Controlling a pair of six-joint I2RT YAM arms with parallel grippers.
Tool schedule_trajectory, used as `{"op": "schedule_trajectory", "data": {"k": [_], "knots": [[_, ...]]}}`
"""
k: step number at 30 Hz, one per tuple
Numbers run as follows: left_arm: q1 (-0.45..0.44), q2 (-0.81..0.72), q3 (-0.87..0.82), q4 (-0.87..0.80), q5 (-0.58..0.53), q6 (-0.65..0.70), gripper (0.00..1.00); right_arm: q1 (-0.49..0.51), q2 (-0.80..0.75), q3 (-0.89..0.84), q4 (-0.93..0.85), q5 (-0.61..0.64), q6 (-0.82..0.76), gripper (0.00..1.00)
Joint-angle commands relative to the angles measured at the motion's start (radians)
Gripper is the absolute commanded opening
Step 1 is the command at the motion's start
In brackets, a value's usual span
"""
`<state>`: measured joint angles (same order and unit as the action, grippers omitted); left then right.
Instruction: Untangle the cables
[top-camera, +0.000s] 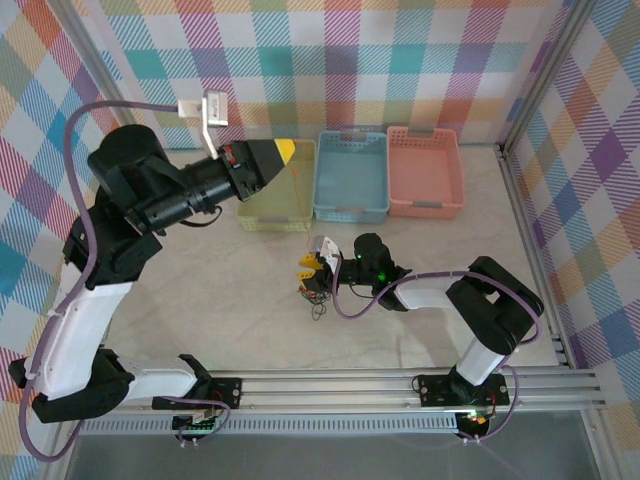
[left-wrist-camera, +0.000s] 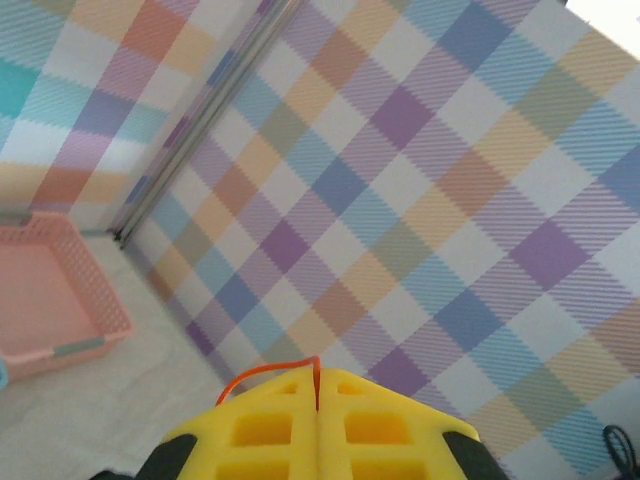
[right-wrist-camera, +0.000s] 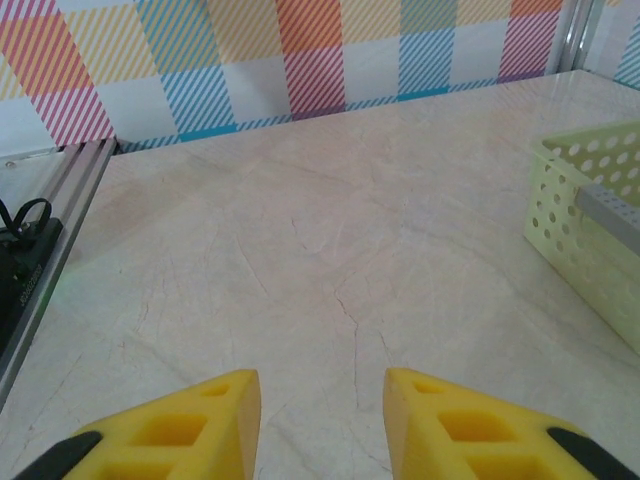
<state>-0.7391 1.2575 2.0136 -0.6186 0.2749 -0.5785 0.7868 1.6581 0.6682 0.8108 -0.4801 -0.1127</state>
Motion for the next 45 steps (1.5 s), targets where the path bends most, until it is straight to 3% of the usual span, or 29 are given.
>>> {"op": "schedule_trajectory", "data": {"k": [1,10,26,32,35,38,40,42,45], "knots": [[-0.011,0.031,0.114,-0.052,-0.014,0.046,0.0,0.004,-0.007,0.018,-0.041,0.016,0.002,0.39],[-0.01,0.058,0.249,-0.082,-0.061,0.093,0.0,0.003,-0.009,0.026,-0.083,0.06,-0.01,0.39],[-0.01,0.006,0.272,-0.053,-0.119,0.146,0.0,0.002,0.033,0.123,-0.352,0.33,-0.029,0.39],[-0.011,-0.005,0.23,-0.08,-0.192,0.195,0.0,0.002,0.013,0.096,-0.306,0.291,-0.033,0.38],[-0.01,-0.002,0.204,-0.149,-0.337,0.226,0.0,0.002,-0.003,0.085,-0.299,0.258,-0.043,0.35],[-0.011,0.006,0.194,-0.275,-0.571,0.284,0.0,0.002,-0.022,0.072,-0.294,0.253,-0.048,0.29],[-0.008,-0.048,0.068,-0.281,-0.757,0.316,0.0,0.002,-0.029,0.064,-0.288,0.252,-0.048,0.25],[0.002,-0.132,-0.114,-0.226,-0.866,0.324,0.0,0.002,-0.029,0.064,-0.286,0.248,-0.05,0.23],[0.028,-0.254,-0.347,-0.181,-0.921,0.3,0.0,0.001,-0.032,0.069,-0.3,0.253,-0.056,0.15]]}}
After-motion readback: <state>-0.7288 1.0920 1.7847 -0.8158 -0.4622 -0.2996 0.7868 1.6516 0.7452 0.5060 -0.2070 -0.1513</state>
